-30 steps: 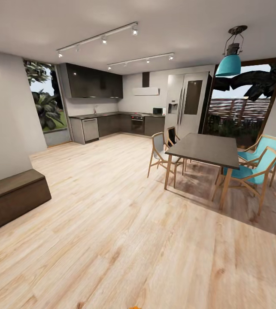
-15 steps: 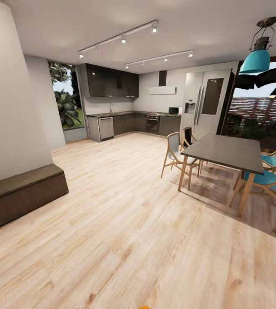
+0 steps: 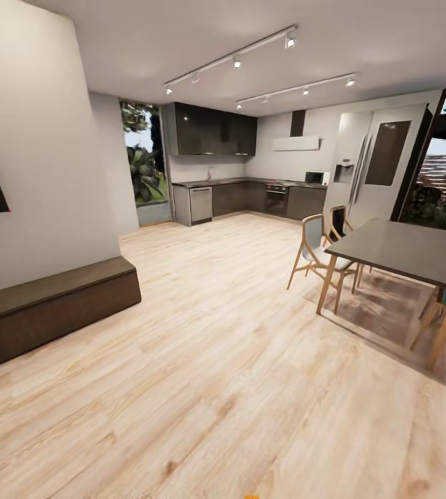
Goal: Place each of the two pumpkins and all three candles from the living room inside a cabinet in the living room (use any cabinet), then make sure every cabinet is closed, and position the cauldron so it is next to a table in the living room.
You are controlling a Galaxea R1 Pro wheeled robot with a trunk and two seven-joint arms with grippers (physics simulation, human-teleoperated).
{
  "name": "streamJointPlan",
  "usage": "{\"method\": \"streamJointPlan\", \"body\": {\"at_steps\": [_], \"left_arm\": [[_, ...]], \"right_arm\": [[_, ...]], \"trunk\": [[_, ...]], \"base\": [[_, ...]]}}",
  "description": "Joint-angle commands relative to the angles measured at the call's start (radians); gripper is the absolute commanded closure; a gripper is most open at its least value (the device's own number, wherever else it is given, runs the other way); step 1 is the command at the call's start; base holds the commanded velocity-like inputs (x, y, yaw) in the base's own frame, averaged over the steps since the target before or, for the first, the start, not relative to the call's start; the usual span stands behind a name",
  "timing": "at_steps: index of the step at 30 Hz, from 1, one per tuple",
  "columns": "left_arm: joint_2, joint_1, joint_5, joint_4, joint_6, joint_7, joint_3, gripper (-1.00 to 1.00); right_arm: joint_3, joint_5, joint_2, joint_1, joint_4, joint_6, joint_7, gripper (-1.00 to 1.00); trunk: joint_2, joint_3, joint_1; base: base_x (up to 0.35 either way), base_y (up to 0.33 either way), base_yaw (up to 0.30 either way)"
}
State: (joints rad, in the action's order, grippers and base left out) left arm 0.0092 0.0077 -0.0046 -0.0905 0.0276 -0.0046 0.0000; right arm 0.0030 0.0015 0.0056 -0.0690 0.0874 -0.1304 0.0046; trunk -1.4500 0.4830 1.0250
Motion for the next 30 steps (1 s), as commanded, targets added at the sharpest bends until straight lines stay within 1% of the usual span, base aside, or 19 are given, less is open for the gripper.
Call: {"method": "streamJointPlan", "body": {"at_steps": [1,30], "left_arm": [[0.0,0.0,0.0,0.0,0.0,0.0,0.0,-1.0],[0.0,0.0,0.0,0.0,0.0,0.0,0.0,-1.0]], "right_arm": [[0.0,0.0,0.0,0.0,0.0,0.0,0.0,-1.0],[0.0,0.001,-0.001,0.0,0.0,-0.001,0.0,-1.0]], "trunk": [[0.0,0.0,0.0],[0.0,0.014,0.0]], "base": [[0.0,0.0,0.283],[0.0,0.0,0.284]]}}
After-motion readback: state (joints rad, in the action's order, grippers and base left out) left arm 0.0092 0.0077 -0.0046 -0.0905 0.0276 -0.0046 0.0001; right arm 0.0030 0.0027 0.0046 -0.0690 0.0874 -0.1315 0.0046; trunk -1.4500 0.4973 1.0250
